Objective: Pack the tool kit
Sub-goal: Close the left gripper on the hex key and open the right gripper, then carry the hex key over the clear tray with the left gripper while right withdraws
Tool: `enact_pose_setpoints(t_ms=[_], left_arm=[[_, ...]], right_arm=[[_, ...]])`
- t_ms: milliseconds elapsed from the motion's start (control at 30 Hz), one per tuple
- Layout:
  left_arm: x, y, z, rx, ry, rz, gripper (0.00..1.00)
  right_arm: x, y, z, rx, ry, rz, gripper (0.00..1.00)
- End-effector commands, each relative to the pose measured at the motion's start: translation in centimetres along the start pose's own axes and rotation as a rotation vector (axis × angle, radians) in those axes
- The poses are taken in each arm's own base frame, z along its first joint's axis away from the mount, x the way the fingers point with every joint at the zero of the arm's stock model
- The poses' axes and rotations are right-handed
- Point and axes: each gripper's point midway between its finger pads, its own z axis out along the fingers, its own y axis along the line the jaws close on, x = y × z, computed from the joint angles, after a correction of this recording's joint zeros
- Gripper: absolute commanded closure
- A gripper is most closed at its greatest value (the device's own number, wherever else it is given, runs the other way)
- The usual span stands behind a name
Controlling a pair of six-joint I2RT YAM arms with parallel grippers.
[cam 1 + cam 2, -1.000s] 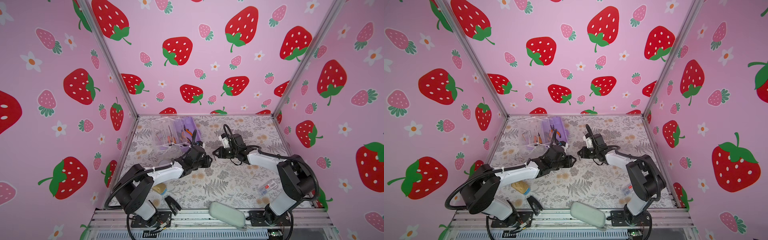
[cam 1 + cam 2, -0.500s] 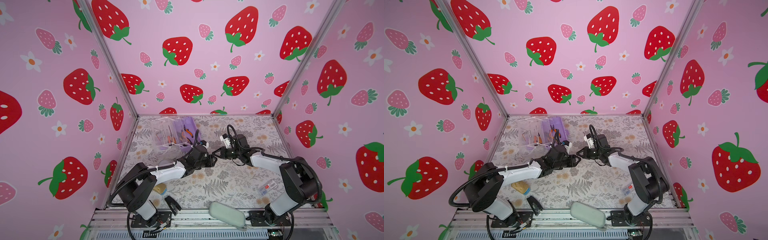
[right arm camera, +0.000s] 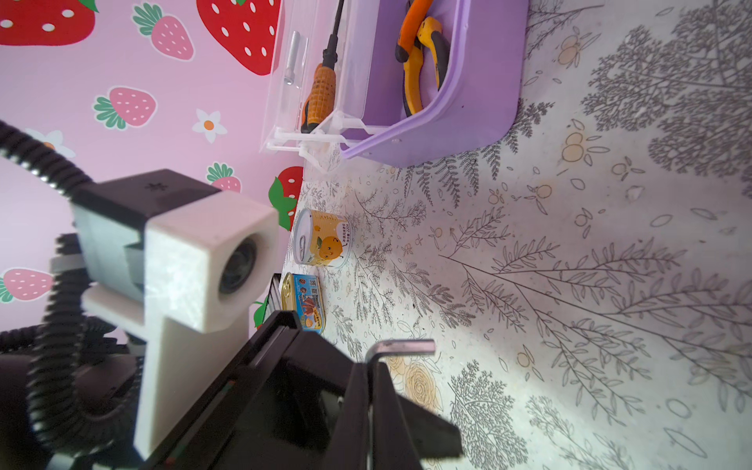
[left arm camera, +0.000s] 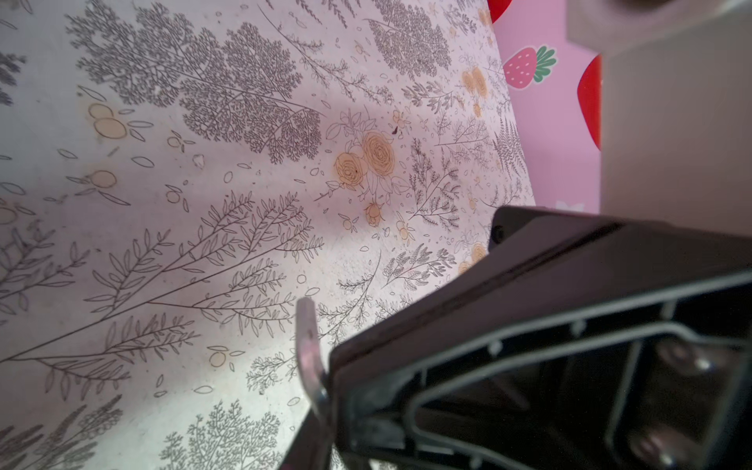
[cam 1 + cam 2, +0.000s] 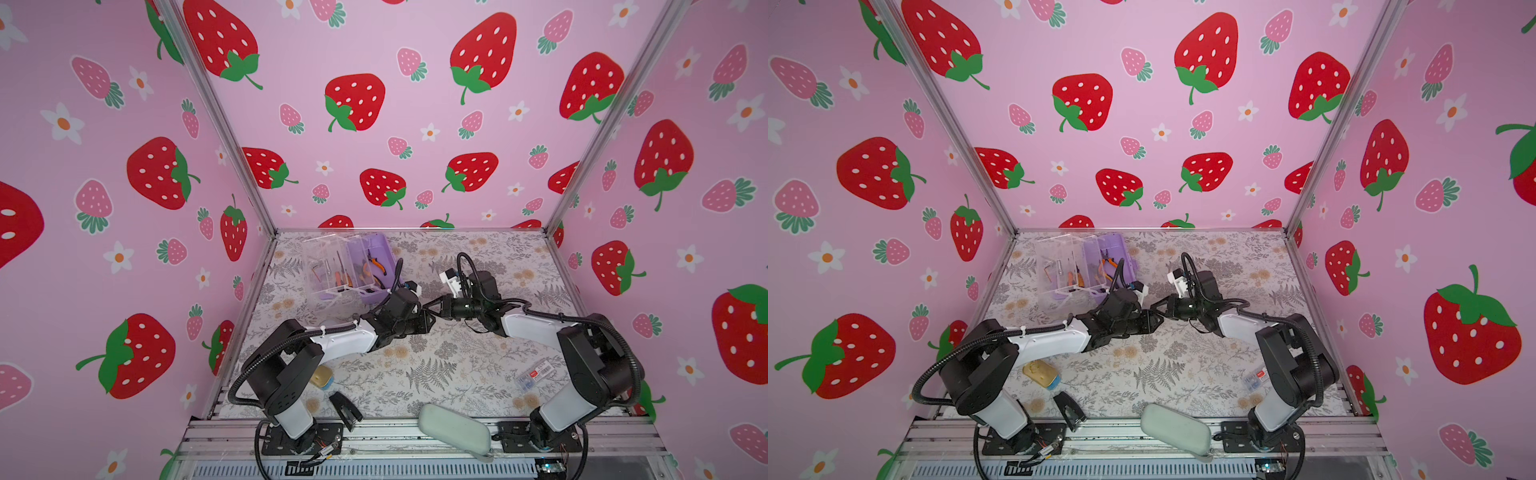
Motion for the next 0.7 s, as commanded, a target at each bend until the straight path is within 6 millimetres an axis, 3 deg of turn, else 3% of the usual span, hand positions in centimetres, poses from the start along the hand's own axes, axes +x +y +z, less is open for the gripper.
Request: enact_pose_setpoints(t_ms=[0,200,333,500,667], left_arm=[[-3.8,-1.7,-0.7,0.026,-0.093,0.009,0.89],[-4.3,-1.6,-1.4,0.001,-0.099,0.006,1.0],[-5.0,0.1,-2.7,-0.077,-0.115,0.011,1.0],[-8.2,4.0,-7.6,-0.28,-0.163,0.025,1.0],[-12.2,9.2,-14.3,-0.632,-0.191,0.054,1.0]], right_arm=[[1.6,0.8,0.2,-0.042,0.043,0.014,0.97],[1.5,1.0,0.2,-0.042,0.045,-0.018,0.92],[0.5,1.5,-0.1,-0.014,0.033,-0.09,0.74],[-1.2,0.9,-1.8,0.107,-0.041,-0.188,0.57],[-1.3,-1.8,-3.1,0.208,-0.087,-0.208,0.54]])
